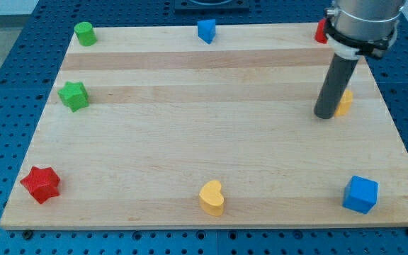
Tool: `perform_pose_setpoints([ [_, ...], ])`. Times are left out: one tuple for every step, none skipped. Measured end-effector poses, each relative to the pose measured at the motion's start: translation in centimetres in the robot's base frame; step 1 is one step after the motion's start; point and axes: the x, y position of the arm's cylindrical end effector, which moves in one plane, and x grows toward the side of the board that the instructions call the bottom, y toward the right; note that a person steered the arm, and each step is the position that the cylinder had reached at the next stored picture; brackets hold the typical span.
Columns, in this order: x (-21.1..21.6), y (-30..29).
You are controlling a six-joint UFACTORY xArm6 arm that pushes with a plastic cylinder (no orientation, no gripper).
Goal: Push the yellow hexagon towards the center right of the board
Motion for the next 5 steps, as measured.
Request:
perform_pose_setpoints([
  [-1.2, 0.7],
  [-1.9, 0.7],
  [-1.5, 0.5],
  [4.7, -1.0],
  [8.3, -2.6],
])
